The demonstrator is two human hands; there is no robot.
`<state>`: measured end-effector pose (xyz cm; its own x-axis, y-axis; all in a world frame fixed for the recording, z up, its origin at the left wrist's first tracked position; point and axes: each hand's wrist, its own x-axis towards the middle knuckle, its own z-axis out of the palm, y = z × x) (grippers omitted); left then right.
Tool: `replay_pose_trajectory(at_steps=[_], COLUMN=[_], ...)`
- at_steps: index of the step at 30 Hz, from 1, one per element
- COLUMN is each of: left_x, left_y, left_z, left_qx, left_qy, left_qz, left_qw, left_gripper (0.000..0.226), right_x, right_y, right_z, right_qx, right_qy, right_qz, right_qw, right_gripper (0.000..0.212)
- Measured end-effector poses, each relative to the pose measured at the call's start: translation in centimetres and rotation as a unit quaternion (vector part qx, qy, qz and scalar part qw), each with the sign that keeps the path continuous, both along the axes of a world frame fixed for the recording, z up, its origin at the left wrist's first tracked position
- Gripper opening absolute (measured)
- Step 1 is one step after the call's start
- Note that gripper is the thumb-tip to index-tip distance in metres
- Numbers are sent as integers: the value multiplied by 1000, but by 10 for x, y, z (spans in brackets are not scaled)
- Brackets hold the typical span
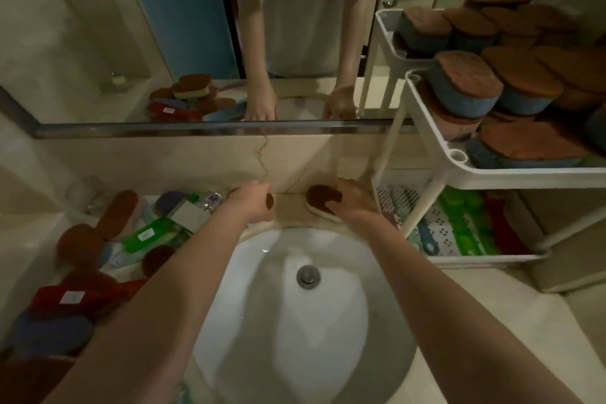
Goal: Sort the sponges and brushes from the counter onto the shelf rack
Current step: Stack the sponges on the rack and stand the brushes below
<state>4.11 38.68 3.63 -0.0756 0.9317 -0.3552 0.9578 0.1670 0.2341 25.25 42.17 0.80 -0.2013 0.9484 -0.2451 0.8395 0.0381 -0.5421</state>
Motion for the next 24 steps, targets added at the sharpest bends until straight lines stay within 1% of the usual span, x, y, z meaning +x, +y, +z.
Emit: replay_pose_trajectory(at_steps=[3,5,7,9,12,14,19,24], left_x=[-9,-15,-19,-23,-26,-26,-28,-28], left_y=[14,23,31,36,42,44,47,48], left_z=[-20,-30,-40,-47,-54,-57,-71,-76], left_qx=[-13,-11,-15,-18,-29,-47,-32,-3], left_qy=[47,78,107,119,133,146,147,156], left_qz=[-31,-49,-65,-72,-83,-92,-95,-98], left_qw=[998,996,992,990,987,984,984,983], left_gripper=[51,53,53,57,69,69,69,70], right_x=[-1,-4,-9,-14,-20,-22,-26,-26], right_y=[9,16,22,25,26,27,29,29], right_z=[-17,-27,-37,-46,-54,-56,-63,-60], right_qx=[10,16,-6,-14,15,28,35,28], right_qy=[16,-24,-73,-98,-92,-86,-67,-61], right_qz=[14,33,48,58,42,33,14,21], right_qw=[1000,999,996,993,995,995,997,998], right_gripper=[55,58,64,65,56,55,64,71])
